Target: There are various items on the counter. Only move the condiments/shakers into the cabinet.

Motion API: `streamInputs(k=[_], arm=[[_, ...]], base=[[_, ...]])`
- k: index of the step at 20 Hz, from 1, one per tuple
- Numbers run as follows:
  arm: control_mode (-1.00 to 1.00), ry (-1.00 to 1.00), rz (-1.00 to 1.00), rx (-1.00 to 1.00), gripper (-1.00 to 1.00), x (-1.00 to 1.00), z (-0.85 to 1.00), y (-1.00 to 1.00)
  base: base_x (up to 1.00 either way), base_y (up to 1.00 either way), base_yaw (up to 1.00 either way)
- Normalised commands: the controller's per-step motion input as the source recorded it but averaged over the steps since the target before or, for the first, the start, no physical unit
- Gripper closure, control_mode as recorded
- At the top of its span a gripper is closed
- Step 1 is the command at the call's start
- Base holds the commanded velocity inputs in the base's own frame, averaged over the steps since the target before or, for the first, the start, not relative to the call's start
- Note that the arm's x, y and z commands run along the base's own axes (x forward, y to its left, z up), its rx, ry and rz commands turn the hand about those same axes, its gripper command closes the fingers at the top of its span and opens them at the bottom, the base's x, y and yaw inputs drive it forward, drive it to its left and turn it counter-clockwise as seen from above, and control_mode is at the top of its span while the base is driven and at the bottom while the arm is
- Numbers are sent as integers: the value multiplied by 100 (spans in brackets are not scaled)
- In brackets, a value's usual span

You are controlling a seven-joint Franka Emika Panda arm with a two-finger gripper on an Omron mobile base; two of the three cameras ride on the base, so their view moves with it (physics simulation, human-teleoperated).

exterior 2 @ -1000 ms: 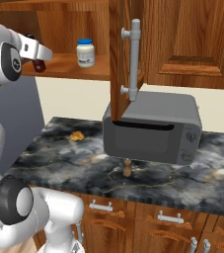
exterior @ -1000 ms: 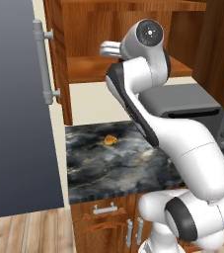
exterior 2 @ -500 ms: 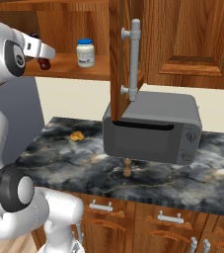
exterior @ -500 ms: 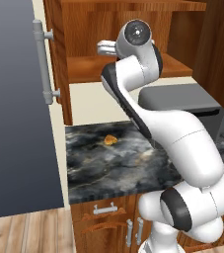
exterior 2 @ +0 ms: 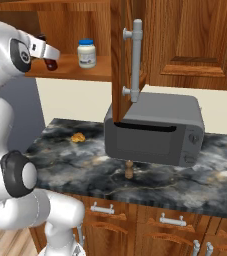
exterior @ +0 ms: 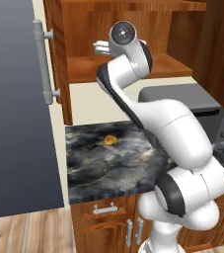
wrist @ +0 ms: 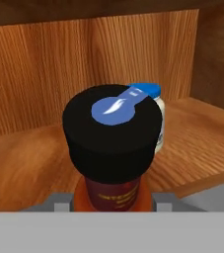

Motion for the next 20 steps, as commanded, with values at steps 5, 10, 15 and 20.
streamInputs(k=[5, 10, 15, 20], arm=[[-100, 2, -8, 0, 100, 35, -2, 0], [-100, 7, -5, 0, 100, 24, -14, 0], [-100, 9, -3, 0, 100, 20, -23, 0], [-100, 7, -2, 0, 100, 19, -15, 0]], base=[[0, 0, 0], [0, 0, 0], [0, 0, 0], [0, 0, 0]])
